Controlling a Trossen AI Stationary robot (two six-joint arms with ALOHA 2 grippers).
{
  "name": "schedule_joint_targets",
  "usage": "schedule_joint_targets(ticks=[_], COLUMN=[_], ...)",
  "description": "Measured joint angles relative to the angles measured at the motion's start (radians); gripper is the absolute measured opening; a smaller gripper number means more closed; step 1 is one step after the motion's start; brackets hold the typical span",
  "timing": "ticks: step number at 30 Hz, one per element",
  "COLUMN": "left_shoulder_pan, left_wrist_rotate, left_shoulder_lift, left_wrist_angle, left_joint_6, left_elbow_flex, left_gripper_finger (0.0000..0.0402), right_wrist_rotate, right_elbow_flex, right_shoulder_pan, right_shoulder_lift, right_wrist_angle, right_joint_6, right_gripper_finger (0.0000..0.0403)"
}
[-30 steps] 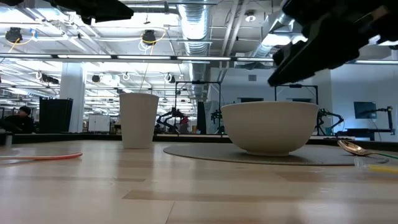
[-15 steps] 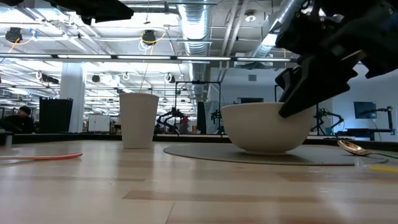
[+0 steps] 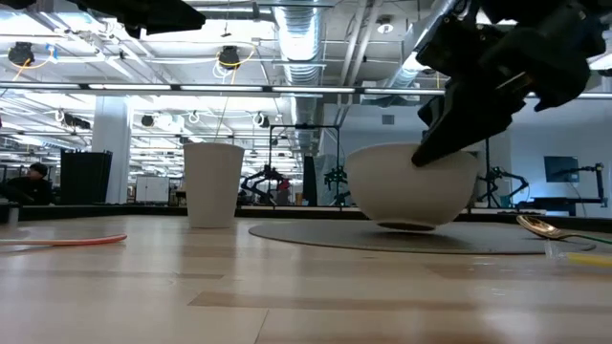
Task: Pick & Place Utensil
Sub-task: Adjust the gray bowl
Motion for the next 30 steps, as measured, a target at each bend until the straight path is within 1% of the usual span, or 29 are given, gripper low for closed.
schedule_joint_targets(ticks=[4,9,17,25,27,30], left_shoulder_pan=[0.0,0.0,0.0,0.0,0.0,0.0], left_wrist_rotate=[0.0,0.0,0.0,0.0,0.0,0.0], left_shoulder_lift=[0.0,0.0,0.0,0.0,0.0,0.0], left_wrist_angle=[0.0,0.0,0.0,0.0,0.0,0.0], left_joint_6=[0.0,0.0,0.0,0.0,0.0,0.001], left_elbow_flex=[0.0,0.0,0.0,0.0,0.0,0.0], left_gripper_finger=[0.0118,0.0118,0.0118,0.0118,0.0118,0.0118], right_wrist_rotate=[0.017,0.013,-0.032,-0.034,-0.034,-0.028], right_elbow_flex=[0.0,-0.001,-0.001,-0.001,-0.001,-0.001], right_shoulder_pan=[-0.021,-0.047,0.003,0.043,0.043,0.037], right_shoulder_lift=[-0.001,0.001,0.0,0.0,0.0,0.0], right_wrist_angle=[-0.002,-0.038,-0.027,-0.02,-0.02,-0.02], right_joint_6=[-0.029,-0.014,-0.014,-0.028,-0.028,-0.029], right_gripper_finger=[0.001,0.0006,0.0014,0.0006,0.0015,0.0044])
